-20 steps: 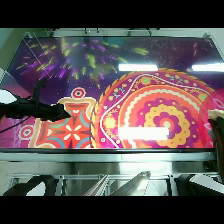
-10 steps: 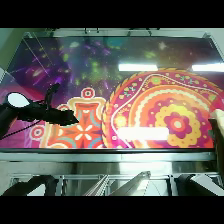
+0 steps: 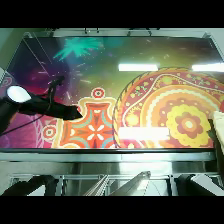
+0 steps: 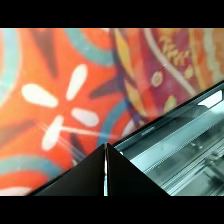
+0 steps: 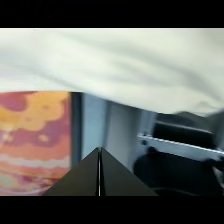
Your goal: Fold the shirts.
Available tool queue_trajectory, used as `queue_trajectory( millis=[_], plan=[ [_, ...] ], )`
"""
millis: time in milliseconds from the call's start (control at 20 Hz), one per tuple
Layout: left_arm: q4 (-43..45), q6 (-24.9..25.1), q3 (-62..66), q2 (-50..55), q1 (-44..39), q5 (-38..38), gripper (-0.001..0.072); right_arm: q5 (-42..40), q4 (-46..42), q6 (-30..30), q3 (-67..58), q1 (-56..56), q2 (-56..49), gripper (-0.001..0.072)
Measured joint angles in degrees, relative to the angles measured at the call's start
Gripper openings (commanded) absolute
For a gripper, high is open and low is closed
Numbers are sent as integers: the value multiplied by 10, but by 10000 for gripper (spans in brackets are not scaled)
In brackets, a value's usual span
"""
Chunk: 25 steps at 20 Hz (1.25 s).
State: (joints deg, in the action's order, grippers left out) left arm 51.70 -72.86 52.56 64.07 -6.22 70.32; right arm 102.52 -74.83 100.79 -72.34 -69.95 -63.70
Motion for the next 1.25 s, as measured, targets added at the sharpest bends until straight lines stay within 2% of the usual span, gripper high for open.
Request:
queue_trajectory(
  millis=[150, 300, 550, 700, 950, 1250],
  plan=[
    [-50, 0, 46, -19, 23, 16, 16, -52, 129, -20, 5, 82, 17, 16],
    [-93, -1, 39, -67, 54, 52, 16, -115, 189, -42, 57, 238, 65, 15],
    [-118, -1, -89, -192, 81, 80, 16, -237, 220, -57, 239, 570, 177, 16],
    [-122, -1, -159, -246, 86, 79, 15, -325, 227, -46, 315, 713, 203, 17],
    [-126, 0, -200, -291, 88, 68, 15, -389, 237, -37, 352, 791, 205, 17],
    [-128, 1, -208, -326, 88, 43, 15, -406, 240, -35, 359, 807, 205, 17]
  ],
)
